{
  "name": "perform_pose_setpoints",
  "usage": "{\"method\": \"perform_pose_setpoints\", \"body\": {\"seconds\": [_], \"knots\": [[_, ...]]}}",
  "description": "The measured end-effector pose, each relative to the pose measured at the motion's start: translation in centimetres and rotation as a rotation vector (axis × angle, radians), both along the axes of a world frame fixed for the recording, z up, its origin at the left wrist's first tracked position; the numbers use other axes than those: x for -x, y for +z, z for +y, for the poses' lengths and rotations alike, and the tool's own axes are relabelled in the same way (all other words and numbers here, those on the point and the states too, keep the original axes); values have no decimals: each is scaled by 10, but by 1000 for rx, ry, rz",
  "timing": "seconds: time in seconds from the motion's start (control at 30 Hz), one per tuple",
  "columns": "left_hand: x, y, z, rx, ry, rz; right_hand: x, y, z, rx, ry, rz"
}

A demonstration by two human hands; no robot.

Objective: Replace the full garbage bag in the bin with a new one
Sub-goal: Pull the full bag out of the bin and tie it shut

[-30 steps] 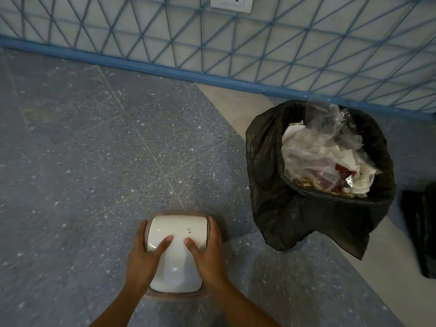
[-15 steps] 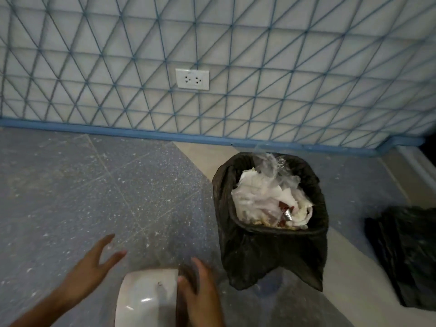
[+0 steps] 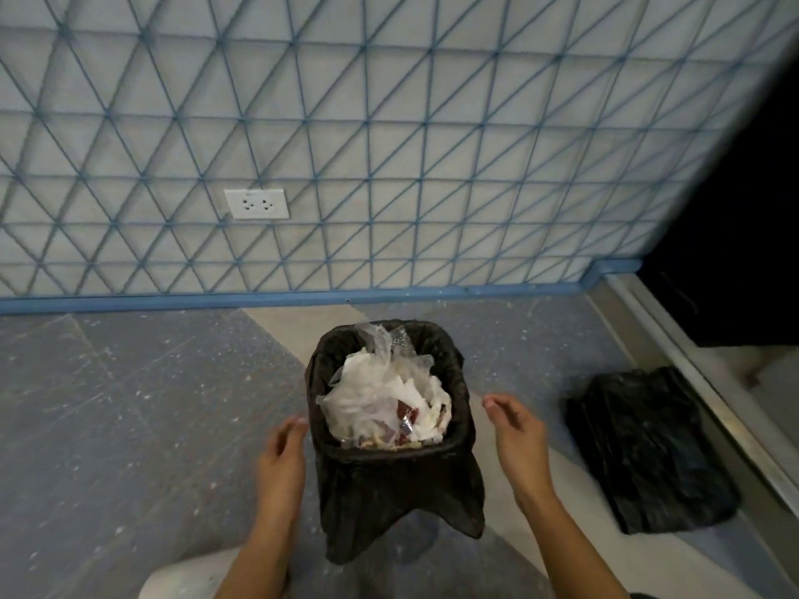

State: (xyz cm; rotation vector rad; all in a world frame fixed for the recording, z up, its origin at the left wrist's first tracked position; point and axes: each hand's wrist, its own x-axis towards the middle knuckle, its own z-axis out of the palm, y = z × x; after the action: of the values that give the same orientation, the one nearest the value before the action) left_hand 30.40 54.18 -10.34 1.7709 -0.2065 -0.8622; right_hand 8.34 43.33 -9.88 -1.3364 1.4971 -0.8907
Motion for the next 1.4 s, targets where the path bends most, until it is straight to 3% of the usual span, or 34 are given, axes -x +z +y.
{"method": "perform_pose_setpoints", "body": {"seconds": [0.1, 0.2, 0.27, 0.37, 0.47, 0.63, 0.8, 0.93, 1.13, 1.2, 1.27, 1.4], "knots": [[9, -29, 7, -177, 150, 406, 5, -37, -6, -412, -60, -12], [17, -46, 14, -185, 214, 840, 5, -51, 6, -952, -144, -287], [19, -50, 15, -156, 190, 1005, 6, -56, 14, -1167, -222, -509], [18, -50, 20, -133, 129, 1084, 8, -60, 21, -1286, -184, -578], [12, -42, 32, -112, 88, 1036, 14, -59, 23, -1335, -109, -590], [-11, -18, 57, -39, -43, 969, 33, -56, 26, -1176, -103, -655], [-35, 13, 62, 143, 114, 682, 81, -27, 20, -919, -187, -846], [-53, 38, 58, 281, 164, 461, 101, 13, 7, -716, -180, -736], [-60, 76, 45, 435, 238, 316, 97, 51, -29, -467, -256, -850], [-60, 82, 46, 523, 241, 229, 101, 57, -29, -284, -224, -887], [-59, 82, 55, 493, 173, 34, 110, 55, -20, -131, -108, -685], [-50, 60, 70, 49, -190, -704, 111, 31, 1, 262, 53, 391]]}}
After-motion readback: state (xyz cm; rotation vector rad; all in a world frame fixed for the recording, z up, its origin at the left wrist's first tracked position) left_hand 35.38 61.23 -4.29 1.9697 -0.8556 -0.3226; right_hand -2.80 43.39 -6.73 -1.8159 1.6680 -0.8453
